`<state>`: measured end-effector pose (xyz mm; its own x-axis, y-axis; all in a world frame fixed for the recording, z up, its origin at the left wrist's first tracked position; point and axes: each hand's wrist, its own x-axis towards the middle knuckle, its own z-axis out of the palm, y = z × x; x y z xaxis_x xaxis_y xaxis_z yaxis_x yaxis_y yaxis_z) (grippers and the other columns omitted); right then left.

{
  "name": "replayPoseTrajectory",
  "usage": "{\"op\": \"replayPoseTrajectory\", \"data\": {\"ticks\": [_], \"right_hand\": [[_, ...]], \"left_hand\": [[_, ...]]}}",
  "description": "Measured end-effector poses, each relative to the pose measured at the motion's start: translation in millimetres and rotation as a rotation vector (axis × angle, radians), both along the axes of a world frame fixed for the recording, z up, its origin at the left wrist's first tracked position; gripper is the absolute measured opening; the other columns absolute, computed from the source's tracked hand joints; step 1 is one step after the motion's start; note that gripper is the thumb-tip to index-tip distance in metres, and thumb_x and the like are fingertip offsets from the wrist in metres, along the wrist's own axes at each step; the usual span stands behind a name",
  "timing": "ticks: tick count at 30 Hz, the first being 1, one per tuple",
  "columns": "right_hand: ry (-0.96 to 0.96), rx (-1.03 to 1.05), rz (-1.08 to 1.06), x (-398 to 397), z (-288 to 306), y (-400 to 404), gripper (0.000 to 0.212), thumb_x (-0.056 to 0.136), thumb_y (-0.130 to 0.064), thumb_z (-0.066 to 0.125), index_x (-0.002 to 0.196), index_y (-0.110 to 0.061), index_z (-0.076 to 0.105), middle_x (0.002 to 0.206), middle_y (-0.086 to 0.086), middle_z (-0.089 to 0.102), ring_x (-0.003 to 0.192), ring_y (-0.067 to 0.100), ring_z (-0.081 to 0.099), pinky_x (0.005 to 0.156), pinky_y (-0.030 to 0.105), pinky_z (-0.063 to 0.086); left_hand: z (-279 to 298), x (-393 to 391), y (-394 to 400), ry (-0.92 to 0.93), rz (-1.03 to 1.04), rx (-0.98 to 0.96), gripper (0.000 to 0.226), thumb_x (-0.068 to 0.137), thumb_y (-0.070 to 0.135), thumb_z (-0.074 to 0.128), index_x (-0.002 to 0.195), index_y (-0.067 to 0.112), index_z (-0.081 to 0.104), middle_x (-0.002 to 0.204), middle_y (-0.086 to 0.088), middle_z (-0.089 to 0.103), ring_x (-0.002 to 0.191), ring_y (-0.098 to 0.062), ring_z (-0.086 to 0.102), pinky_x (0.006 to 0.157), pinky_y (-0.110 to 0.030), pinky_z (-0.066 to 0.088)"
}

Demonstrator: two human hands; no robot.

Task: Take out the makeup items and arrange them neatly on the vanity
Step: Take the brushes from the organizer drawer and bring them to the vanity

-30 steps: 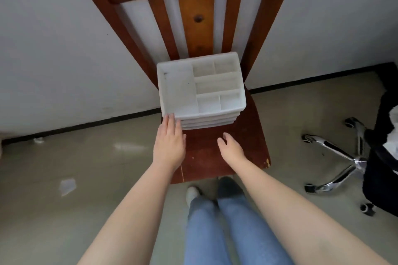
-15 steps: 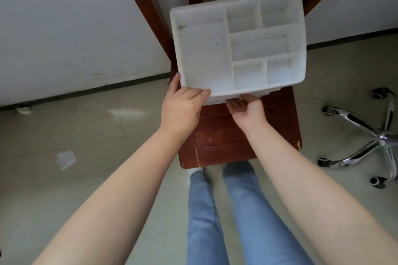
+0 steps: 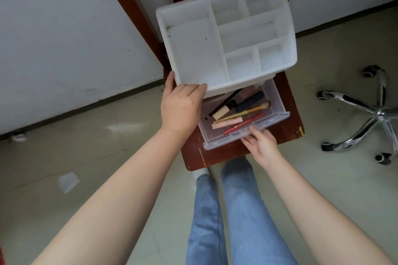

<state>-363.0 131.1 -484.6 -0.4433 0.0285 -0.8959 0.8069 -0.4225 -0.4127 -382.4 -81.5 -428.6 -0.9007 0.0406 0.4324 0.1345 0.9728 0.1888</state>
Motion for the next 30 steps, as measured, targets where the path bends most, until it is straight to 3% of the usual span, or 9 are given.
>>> {"op": "replayPoseTrajectory", "data": {"ticks": [4,7,9,11,13,18,21,24,30], "right_hand": [[-0.04,0.118,0.22,5.8,11.7,-1.3,0.005,0.094,-0.011,0.047,0.098,-0.012,0.051,0.094,0.009,0.059,0.091,0.025,0.059,0.092,0.036,0.044],[0.078,0.569,0.858,8.2,29.4,3.0,0.013,0.091,-0.016,0.053,0.096,-0.004,0.056,0.071,0.001,0.056,0.074,0.022,0.06,0.069,0.028,0.047],[0.328,0.822,1.23,1.8,41.7,3.3,0.009,0.088,-0.016,0.055,0.09,-0.008,0.059,0.07,-0.001,0.056,0.078,0.025,0.06,0.069,0.029,0.044],[0.595,0.957,1.478,-14.3,45.6,-0.9,0.02,0.086,-0.014,0.055,0.104,-0.007,0.06,0.094,0.007,0.062,0.095,0.027,0.057,0.08,0.033,0.045],[0.766,0.998,1.684,-36.8,42.8,-9.8,0.04,0.086,-0.013,0.055,0.125,-0.008,0.051,0.122,0.012,0.054,0.114,0.029,0.047,0.095,0.039,0.041],[0.86,0.99,2.278,-64.1,23.7,-42.8,0.083,0.08,-0.032,0.065,0.146,-0.025,0.015,0.155,0.001,0.01,0.142,0.028,0.007,0.112,0.048,0.022],[0.867,1.036,2.361,-62.3,14.1,-55.7,0.085,0.079,-0.029,0.065,0.146,-0.024,0.012,0.154,0.003,0.012,0.142,0.028,0.006,0.112,0.048,0.021],[0.942,1.204,2.354,-55.6,9.2,-64.4,0.072,0.08,-0.016,0.061,0.142,-0.015,0.023,0.141,0.013,0.031,0.133,0.033,0.024,0.105,0.047,0.029],[0.973,1.248,2.376,-45.9,3.7,-69.7,0.036,0.086,-0.006,0.049,0.122,-0.006,0.047,0.117,0.014,0.057,0.116,0.035,0.047,0.107,0.057,0.023]], "left_hand": [[-8.1,26.4,11.7,-0.089,-0.022,0.053,0.031,0.082,0.013,0.05,0.109,0.002,0.06,0.111,-0.018,0.066,0.111,-0.032,0.056,0.099,-0.055,0.036],[-25.4,69.5,25.5,-0.175,-0.083,0.072,0.035,0.08,0.012,0.05,0.115,0.007,0.048,0.119,-0.022,0.061,0.119,-0.032,0.04,0.102,-0.05,0.036],[-43.7,94.5,32.6,-0.296,-0.122,0.06,0.043,0.072,0.011,0.065,0.111,0.008,0.048,0.113,-0.02,0.063,0.113,-0.032,0.045,0.094,-0.048,0.046],[-58.1,105.9,38.5,-0.407,-0.117,0.062,0.046,0.062,0.013,0.075,0.103,0.006,0.056,0.104,-0.016,0.066,0.104,-0.031,0.054,0.08,-0.039,0.055],[-64.0,105.2,41.2,-0.417,-0.079,0.07,0.024,0.069,0.016,0.06,0.089,0.005,0.067,0.094,-0.011,0.069,0.099,-0.027,0.05,0.066,-0.032,0.056],[-66.1,97.3,35.6,-0.371,-0.063,0.113,0.029,0.072,0.021,0.044,0.066,0.007,0.069,0.082,-0.007,0.07,0.09,-0.021,0.041,0.047,-0.023,0.049],[-61.9,96.7,31.0,-0.443,-0.056,0.137,0.016,0.068,0.021,0.063,0.067,0.005,0.066,0.079,-0.008,0.067,0.084,-0.021,0.044,0.036,-0.024,0.047],[-54.9,98.0,27.5,-0.626,0.031,0.204,0.042,0.045,0.023,0.09,0.066,0.005,0.058,0.07,-0.01,0.059,0.058,-0.025,0.057,0.029,-0.024,0.037],[-59.4,98.3,26.0,-0.579,0.039,0.163,0.038,0.049,0.03,0.088,0.059,0.009,0.057,0.059,-0.005,0.055,0.045,-0.021,0.056,0.028,-0.018,0.032]]}}
